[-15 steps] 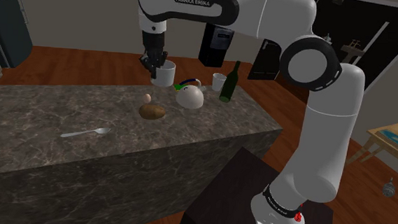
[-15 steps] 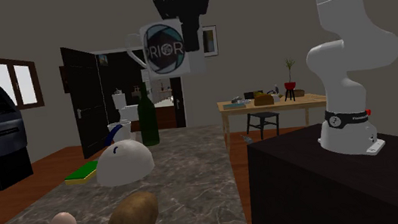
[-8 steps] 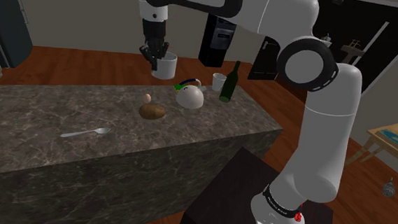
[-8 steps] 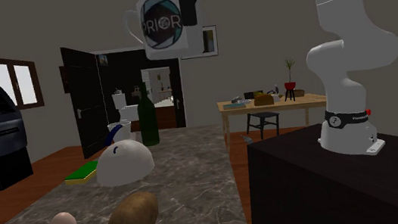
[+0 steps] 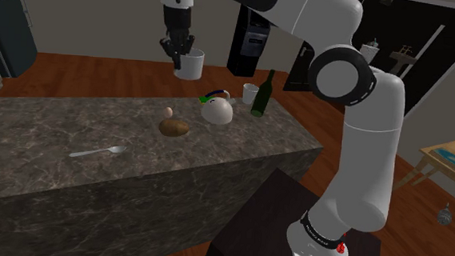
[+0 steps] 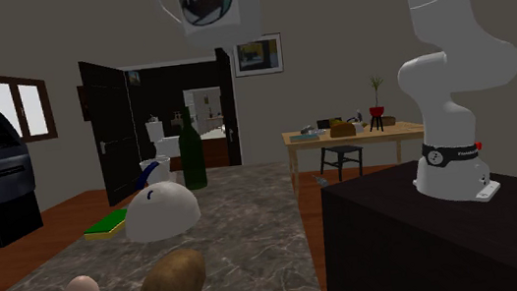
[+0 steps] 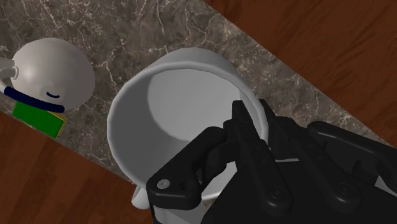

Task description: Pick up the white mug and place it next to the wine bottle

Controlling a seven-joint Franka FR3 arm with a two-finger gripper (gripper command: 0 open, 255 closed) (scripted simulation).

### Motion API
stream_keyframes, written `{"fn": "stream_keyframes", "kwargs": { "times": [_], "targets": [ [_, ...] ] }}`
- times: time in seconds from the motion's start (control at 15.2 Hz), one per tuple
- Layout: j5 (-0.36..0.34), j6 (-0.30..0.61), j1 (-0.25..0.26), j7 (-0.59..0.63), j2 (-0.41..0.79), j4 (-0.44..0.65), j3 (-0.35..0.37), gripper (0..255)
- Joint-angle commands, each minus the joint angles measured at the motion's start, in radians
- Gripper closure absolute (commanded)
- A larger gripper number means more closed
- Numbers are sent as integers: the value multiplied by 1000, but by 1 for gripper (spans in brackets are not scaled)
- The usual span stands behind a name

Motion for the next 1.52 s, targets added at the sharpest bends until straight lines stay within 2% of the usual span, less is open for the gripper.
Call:
{"fn": "stream_keyframes", "kwargs": {
  "times": [0.0, 0.33, 0.66, 1.06, 1.45],
  "targets": [
    [4, 10, -18, -18, -31, -40, -4, 255],
    [21, 83, -103, -117, -164, -238, -34, 255],
    [28, 129, -176, -224, -255, -366, -74, 255],
    [29, 165, -256, -357, -323, -459, -130, 255],
    [25, 189, -333, -494, -352, -499, -191, 255]
  ]
}}
